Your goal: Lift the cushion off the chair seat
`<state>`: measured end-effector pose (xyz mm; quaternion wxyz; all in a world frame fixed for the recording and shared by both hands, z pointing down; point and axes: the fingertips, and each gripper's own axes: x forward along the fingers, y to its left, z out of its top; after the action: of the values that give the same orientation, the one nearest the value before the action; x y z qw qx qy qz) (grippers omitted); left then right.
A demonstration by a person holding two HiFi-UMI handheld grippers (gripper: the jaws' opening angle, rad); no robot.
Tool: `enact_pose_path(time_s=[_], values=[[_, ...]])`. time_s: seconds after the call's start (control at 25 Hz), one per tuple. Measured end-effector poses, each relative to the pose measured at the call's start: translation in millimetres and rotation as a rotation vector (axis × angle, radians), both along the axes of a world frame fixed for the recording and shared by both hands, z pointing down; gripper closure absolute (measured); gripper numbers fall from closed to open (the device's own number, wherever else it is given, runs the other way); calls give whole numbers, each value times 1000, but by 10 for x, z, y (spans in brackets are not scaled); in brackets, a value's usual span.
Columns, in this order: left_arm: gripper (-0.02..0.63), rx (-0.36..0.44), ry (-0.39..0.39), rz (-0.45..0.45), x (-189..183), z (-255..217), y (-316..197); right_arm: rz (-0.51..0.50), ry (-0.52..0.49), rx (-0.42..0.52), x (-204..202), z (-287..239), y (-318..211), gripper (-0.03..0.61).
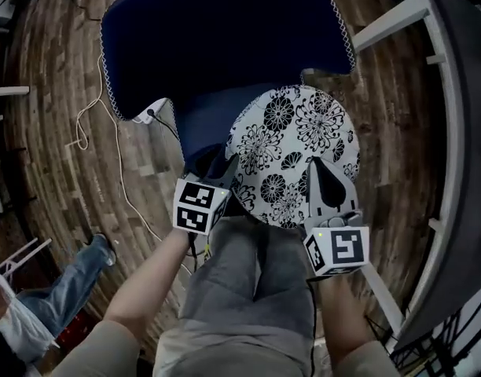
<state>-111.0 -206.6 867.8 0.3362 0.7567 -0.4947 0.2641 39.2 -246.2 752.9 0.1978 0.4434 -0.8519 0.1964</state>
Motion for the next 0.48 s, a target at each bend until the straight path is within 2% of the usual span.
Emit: enact_pose_path(time_s=[0.2, 0.48], values=[[468, -94, -19, -12, -65, 505, 120, 13, 6, -66, 66, 458, 74, 577], [449, -234, -24, -1, -29, 877, 338, -6, 2, -103, 19, 750, 185, 577]])
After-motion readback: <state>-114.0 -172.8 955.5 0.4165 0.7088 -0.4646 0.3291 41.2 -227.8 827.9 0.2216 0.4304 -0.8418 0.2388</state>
